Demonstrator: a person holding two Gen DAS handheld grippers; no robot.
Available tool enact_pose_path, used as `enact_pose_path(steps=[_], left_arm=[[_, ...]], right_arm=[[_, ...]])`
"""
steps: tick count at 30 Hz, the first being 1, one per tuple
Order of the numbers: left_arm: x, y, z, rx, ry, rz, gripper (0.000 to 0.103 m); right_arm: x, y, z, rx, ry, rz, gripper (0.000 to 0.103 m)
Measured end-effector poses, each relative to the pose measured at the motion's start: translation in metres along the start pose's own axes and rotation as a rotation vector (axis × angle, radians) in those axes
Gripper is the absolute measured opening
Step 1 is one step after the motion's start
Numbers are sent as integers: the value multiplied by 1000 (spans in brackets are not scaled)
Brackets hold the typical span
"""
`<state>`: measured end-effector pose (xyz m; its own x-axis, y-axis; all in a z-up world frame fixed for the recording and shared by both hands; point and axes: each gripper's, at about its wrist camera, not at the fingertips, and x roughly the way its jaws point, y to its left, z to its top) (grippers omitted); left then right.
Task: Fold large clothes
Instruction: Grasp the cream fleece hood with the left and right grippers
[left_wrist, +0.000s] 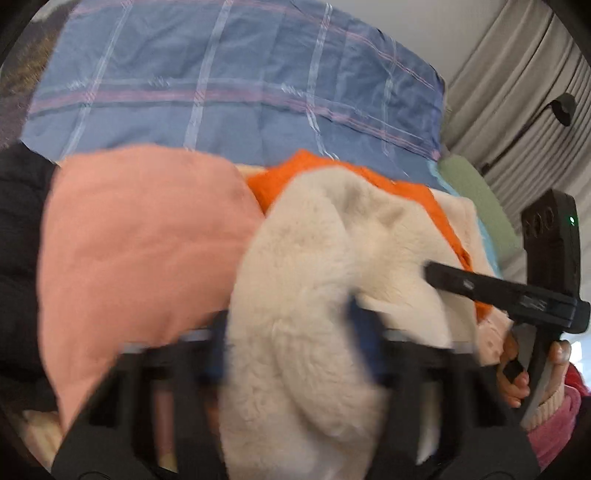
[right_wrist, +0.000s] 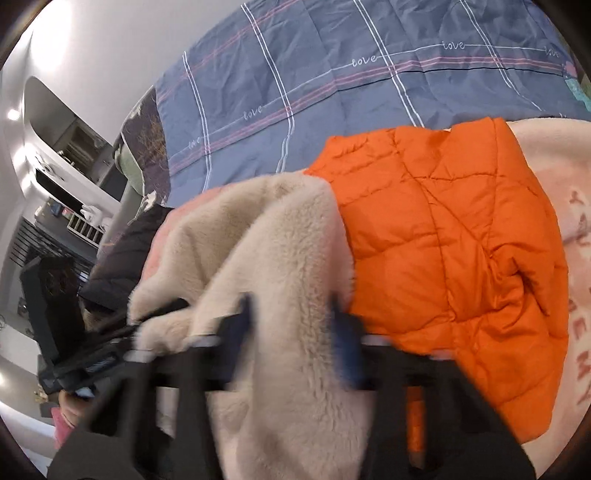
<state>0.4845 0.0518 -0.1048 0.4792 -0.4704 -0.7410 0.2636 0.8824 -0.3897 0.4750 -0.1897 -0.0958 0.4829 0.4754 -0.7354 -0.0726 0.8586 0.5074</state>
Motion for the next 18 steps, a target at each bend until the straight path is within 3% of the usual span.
enact_pose_path(steps=[2,8,12,13,18], left_arm=[[-11,-8,-3,31,-33,7,21],[-103,-51,-27,195,-204,-46,21],[-176,-84,-77,364,-307,-48,28],[-192,-91,-94,397,-330,-48,30],[-245,-98,-174,419,-392,-116,41]], right_arm=[[-18,7,-3,-7,-52,19,12],[-113,48,-40,-187,-194,90,10],[-183,69,-104,-346,-255,117,10],[-200,71,-132,-383,-267,114,10],[-244,57,-233,-447,-299,121,8]])
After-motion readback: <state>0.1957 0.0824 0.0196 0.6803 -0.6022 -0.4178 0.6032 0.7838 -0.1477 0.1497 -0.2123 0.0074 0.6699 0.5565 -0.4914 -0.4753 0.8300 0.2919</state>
